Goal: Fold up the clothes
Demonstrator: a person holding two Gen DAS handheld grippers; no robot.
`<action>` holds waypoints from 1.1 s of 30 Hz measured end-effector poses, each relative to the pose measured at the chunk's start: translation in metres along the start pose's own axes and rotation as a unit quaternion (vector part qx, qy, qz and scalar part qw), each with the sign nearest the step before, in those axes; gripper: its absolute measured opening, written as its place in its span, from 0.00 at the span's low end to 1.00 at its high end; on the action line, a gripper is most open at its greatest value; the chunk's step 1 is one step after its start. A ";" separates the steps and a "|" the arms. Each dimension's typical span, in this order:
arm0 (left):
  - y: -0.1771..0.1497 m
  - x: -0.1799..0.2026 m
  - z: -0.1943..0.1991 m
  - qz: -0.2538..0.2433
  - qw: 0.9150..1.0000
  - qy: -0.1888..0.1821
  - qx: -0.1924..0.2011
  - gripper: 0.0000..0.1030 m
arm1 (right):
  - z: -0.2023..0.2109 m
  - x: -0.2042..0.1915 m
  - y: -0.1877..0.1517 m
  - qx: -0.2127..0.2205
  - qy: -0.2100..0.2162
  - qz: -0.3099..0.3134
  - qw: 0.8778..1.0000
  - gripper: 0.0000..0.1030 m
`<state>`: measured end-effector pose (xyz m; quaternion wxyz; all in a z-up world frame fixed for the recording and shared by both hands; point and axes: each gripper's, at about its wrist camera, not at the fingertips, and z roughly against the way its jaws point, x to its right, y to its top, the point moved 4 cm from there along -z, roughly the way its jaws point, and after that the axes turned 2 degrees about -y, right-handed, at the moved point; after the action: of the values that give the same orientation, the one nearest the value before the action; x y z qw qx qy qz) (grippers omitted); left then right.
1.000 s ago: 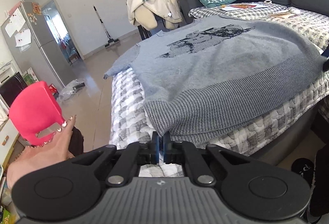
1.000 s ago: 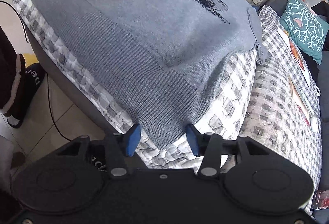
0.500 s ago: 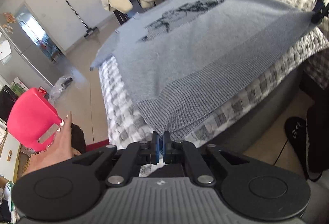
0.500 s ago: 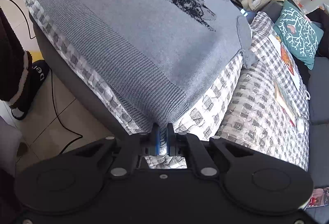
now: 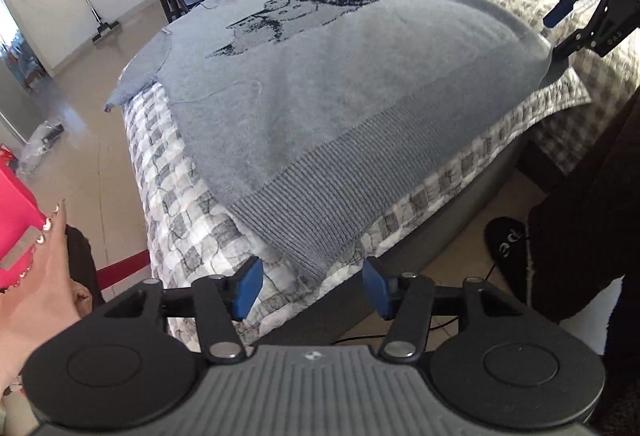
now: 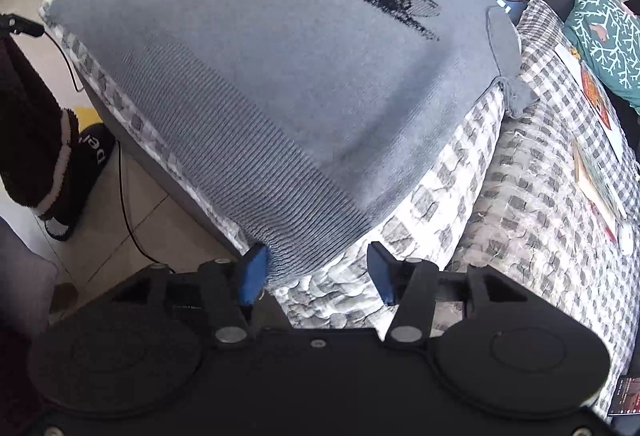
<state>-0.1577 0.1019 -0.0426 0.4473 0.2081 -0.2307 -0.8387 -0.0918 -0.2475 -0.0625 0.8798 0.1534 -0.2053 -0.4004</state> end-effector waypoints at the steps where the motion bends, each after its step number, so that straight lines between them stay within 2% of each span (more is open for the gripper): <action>1: 0.006 -0.008 0.003 0.015 1.000 -0.002 0.009 0.58 | 0.003 0.003 0.002 0.006 -0.001 -0.006 1.000 0.54; 4: 0.024 -0.028 0.001 0.041 0.998 0.033 0.028 0.62 | 0.008 0.026 0.013 0.039 0.004 -0.055 0.998 0.54; 7: 0.046 -0.043 -0.007 0.063 0.995 0.065 0.037 0.63 | 0.006 0.056 0.025 0.074 0.025 -0.140 0.987 0.53; 11: 0.078 -0.042 -0.020 0.067 0.996 0.043 0.048 0.63 | -0.003 0.087 0.032 0.088 0.044 -0.225 0.969 0.52; 12: 0.086 -0.038 -0.024 0.061 0.996 0.036 0.052 0.63 | -0.005 0.093 0.033 0.090 0.049 -0.243 0.965 0.50; 13: 0.094 -0.034 -0.029 0.055 0.997 0.030 0.055 0.63 | -0.008 0.099 0.033 0.091 0.054 -0.260 0.960 0.42; 15: 0.104 -0.025 -0.037 0.043 0.997 0.023 0.059 0.63 | -0.021 0.114 0.033 0.091 0.066 -0.311 0.944 0.30; 19: 0.124 -0.008 -0.059 0.019 0.997 0.013 0.079 0.63 | -0.046 0.136 0.032 0.095 0.081 -0.378 0.917 0.28; 22: 0.133 -0.009 -0.077 0.046 0.993 0.003 0.107 0.63 | -0.058 0.150 0.035 0.110 0.092 -0.417 0.897 0.28; 24: 0.136 -0.015 -0.088 0.075 0.992 -0.006 0.104 0.63 | -0.069 0.159 0.037 0.125 0.114 -0.452 0.876 0.28; 26: 0.141 -0.022 -0.100 0.108 0.989 -0.012 0.099 0.63 | -0.081 0.164 0.040 0.133 0.132 -0.475 0.860 0.28; 28: 0.143 -0.027 -0.104 0.121 0.987 -0.005 0.102 0.63 | -0.091 0.163 0.043 0.129 0.129 -0.478 0.859 0.28; 29: 0.144 -0.029 -0.107 0.126 0.987 -0.003 0.101 0.63 | -0.093 0.163 0.046 0.144 0.118 -0.470 0.863 0.27; 31: 0.143 -0.034 -0.112 0.138 0.986 -0.002 0.093 0.63 | -0.092 0.164 0.048 0.140 0.099 -0.466 0.868 0.04; 33: 0.140 -0.038 -0.116 0.146 0.986 0.002 0.082 0.63 | -0.088 0.167 0.047 0.141 0.085 -0.467 0.869 0.03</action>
<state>0.0184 0.0417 -0.0508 0.5466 0.2094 -0.3254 -0.7426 0.0804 -0.3367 -0.0787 0.5735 0.3870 -0.0889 -0.7165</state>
